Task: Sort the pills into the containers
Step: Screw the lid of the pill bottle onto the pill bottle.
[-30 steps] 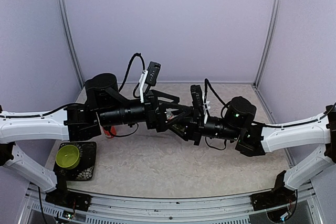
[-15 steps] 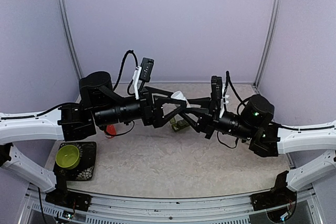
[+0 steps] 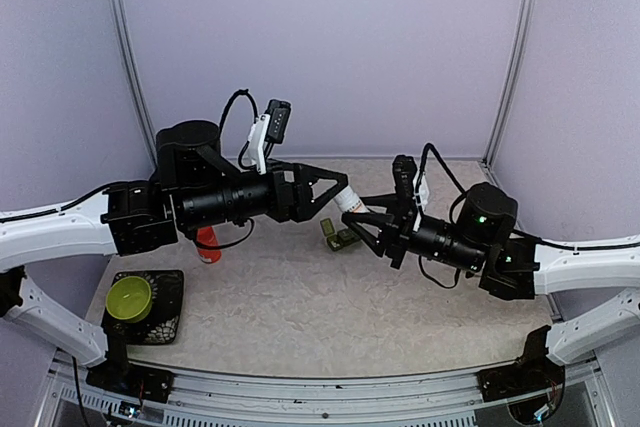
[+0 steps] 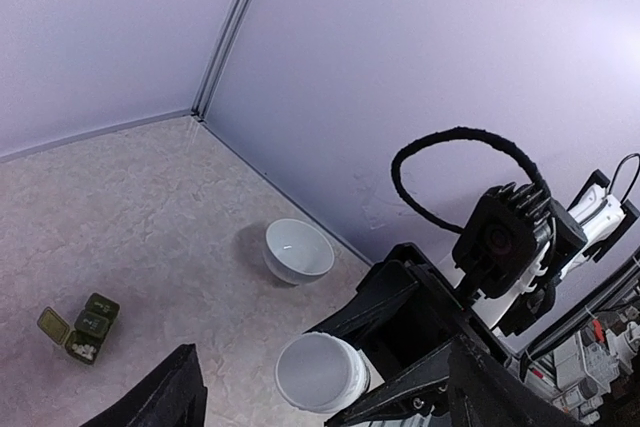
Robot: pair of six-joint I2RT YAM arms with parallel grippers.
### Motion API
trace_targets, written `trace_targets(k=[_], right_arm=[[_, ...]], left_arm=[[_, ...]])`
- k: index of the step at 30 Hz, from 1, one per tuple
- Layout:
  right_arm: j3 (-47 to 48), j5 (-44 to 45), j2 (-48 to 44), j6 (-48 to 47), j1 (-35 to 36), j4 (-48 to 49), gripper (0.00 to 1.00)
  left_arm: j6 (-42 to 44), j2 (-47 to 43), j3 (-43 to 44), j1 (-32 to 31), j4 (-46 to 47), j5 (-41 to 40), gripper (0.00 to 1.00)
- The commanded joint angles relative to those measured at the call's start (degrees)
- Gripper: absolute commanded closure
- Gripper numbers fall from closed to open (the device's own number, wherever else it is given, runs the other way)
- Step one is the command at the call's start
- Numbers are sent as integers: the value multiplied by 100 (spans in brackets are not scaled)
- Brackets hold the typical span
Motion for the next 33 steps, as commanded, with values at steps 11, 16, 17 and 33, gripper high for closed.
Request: trace_targets(k=[11, 16, 17, 33], right_arm=[[151, 203, -91, -243, 69, -269, 100], [147, 188, -91, -277, 68, -237, 100], [145, 182, -85, -278, 70, -231, 100], [204, 215, -30, -341, 86, -243, 100]], left_arm=[[-395, 505, 415, 113, -409, 306, 27], [-446, 554, 418, 165, -347, 472, 34], [-463, 561, 409, 167, -343, 489, 34], [-544, 617, 389, 246, -219, 824, 52]])
